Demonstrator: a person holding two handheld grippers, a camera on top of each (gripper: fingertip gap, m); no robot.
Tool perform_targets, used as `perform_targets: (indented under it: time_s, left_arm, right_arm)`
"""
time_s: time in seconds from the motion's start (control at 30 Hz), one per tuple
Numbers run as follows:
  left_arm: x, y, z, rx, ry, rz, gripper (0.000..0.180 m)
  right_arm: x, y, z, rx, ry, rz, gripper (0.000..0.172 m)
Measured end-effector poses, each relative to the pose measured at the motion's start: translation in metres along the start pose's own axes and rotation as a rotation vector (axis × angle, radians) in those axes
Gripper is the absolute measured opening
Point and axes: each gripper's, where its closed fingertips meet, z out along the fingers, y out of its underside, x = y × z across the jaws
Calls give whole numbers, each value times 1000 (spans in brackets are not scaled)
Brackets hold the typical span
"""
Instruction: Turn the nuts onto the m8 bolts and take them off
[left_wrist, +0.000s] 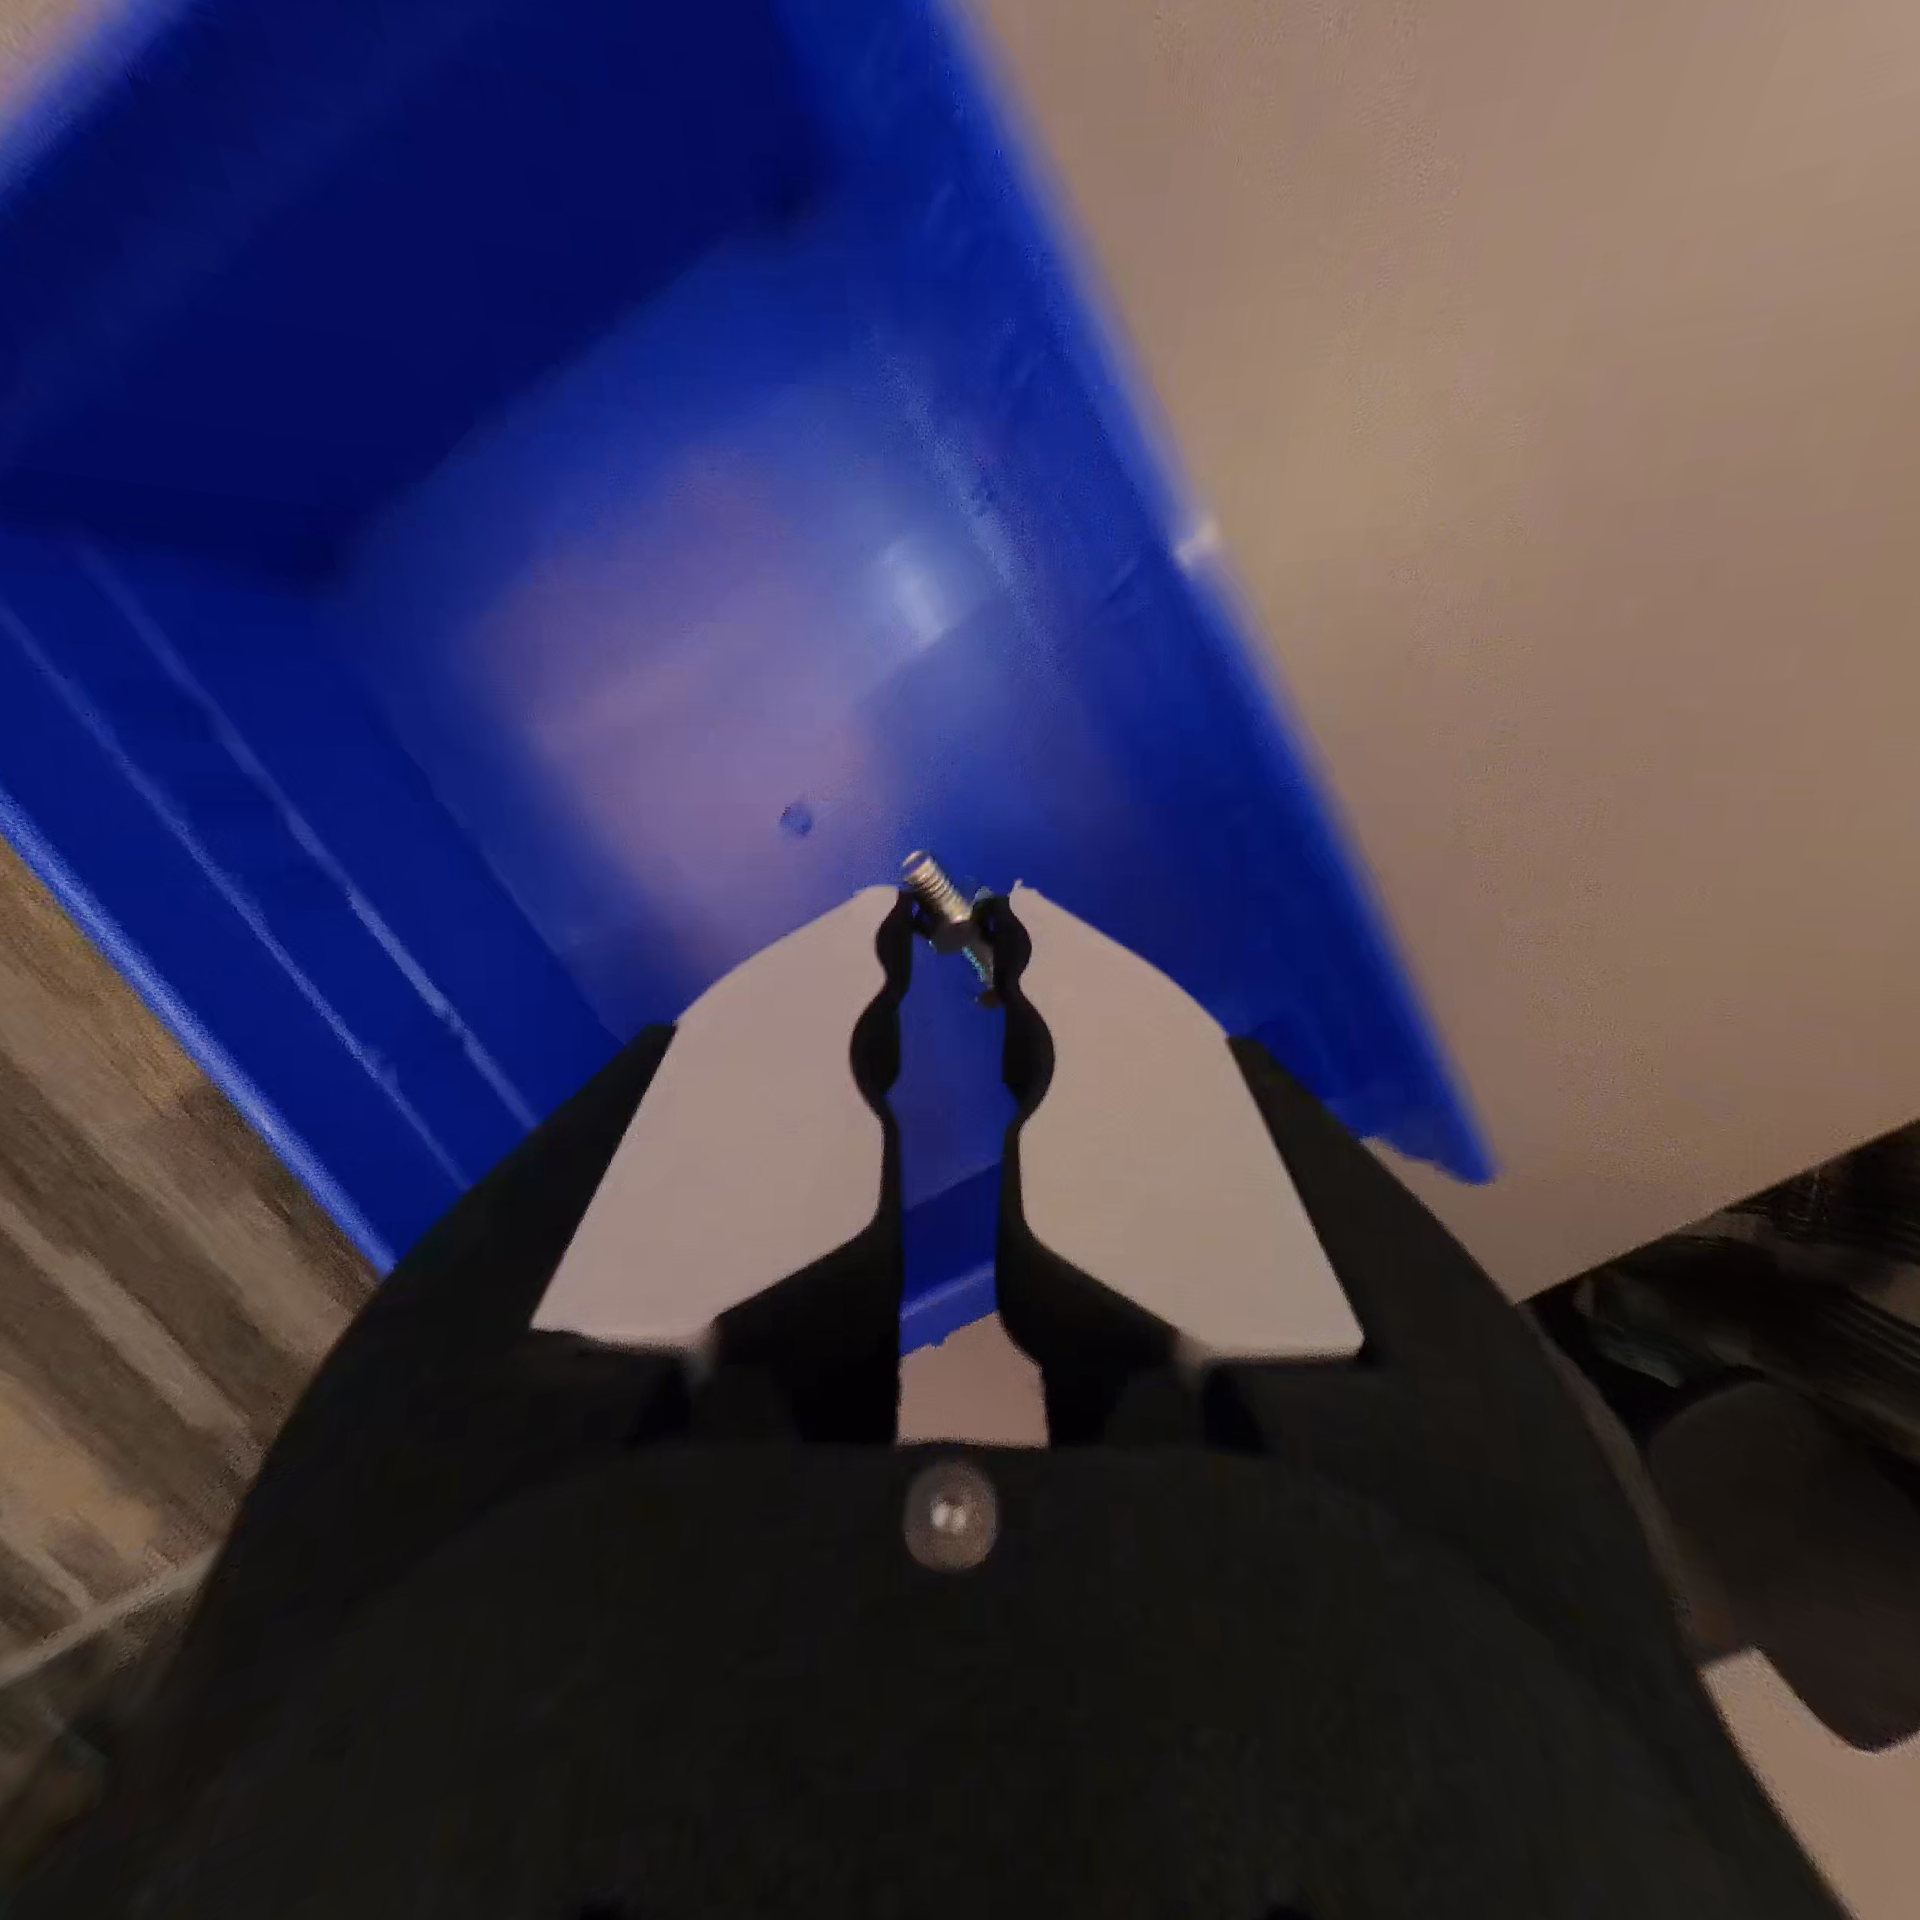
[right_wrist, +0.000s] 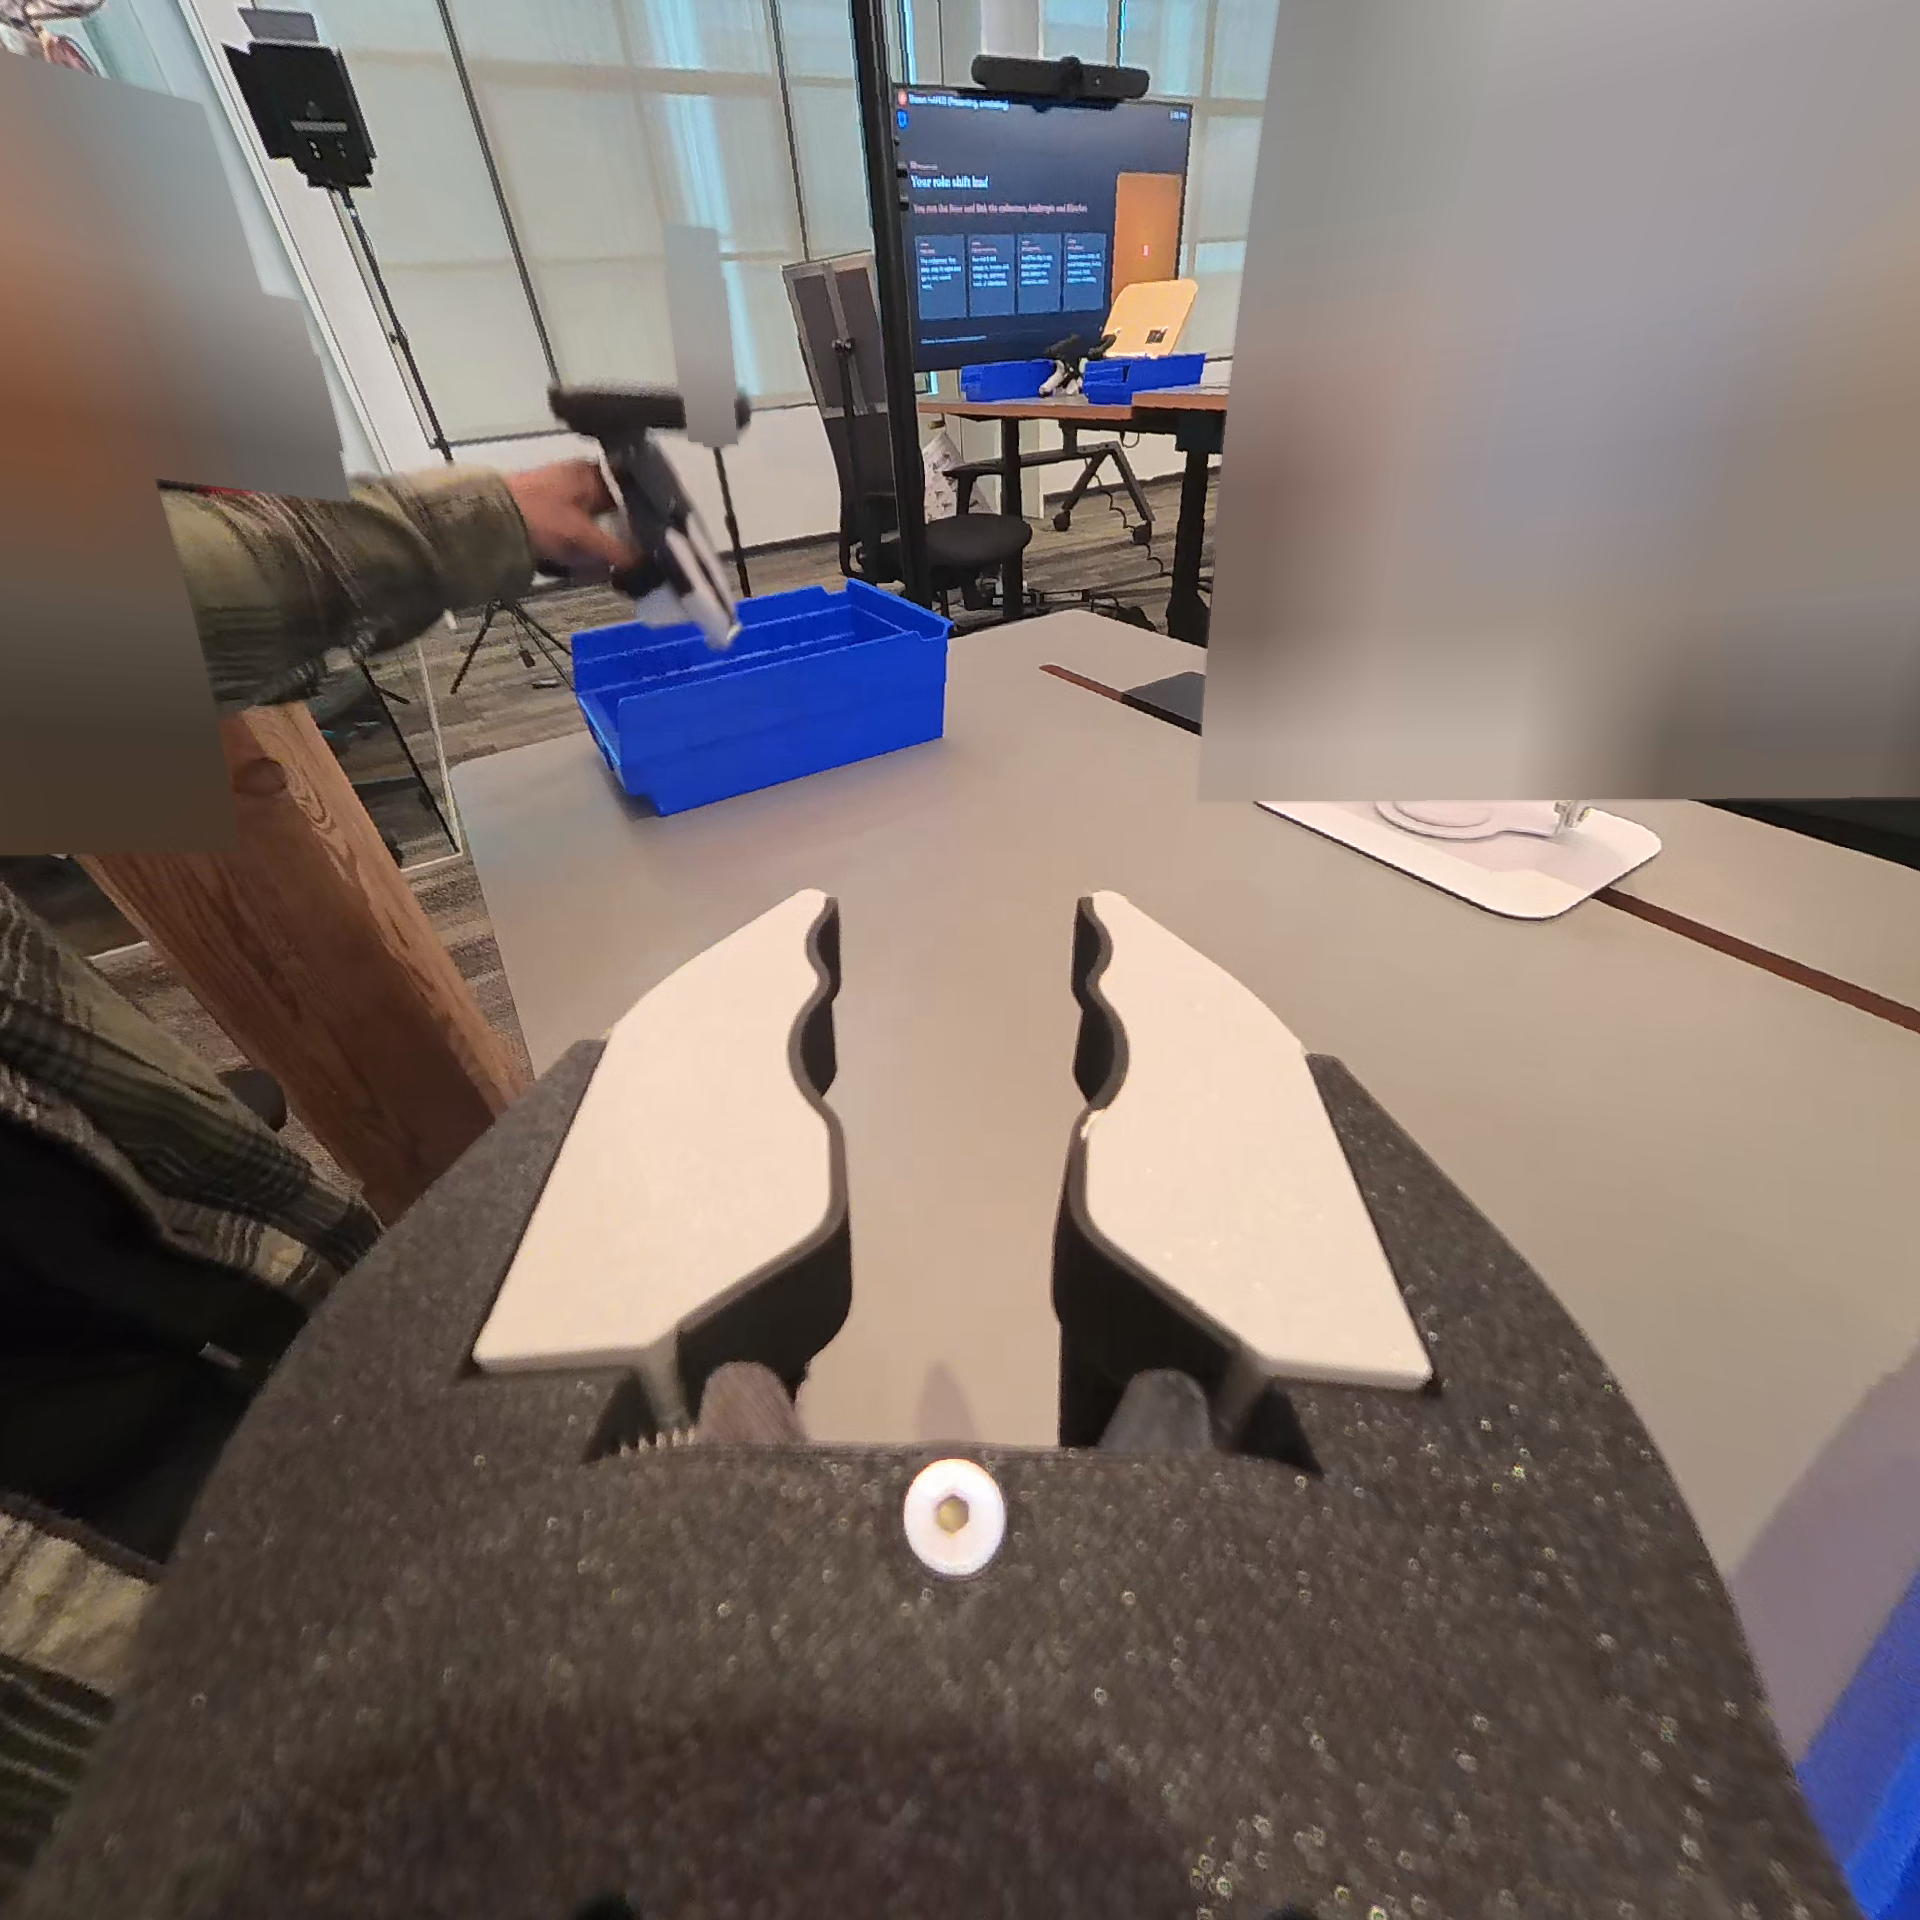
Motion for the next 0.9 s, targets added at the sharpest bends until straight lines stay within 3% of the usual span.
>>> perform_targets:
  time_s: [0.13, 0.27, 0.5, 0.63, 0.9]
  left_arm:
    - [74, -65, -6, 94, 13, 206, 15]
    - [153, -114, 30, 187, 88, 324, 15]
    - [241, -156, 102, 400, 201, 414, 14]
    - [266, -142, 129, 238, 295, 435, 14]
    - [272, -123, 140, -118, 426, 350, 15]
  right_arm:
    - [-3, 0, 3, -4, 1, 4, 43]
    - [-9, 2, 7, -13, -12, 6, 43]
    - [-11, 3, 2, -34, 7, 9, 43]
    - [-12, 5, 2, -48, 7, 13, 43]
    - [-14, 8, 6, -50, -2, 21, 43]
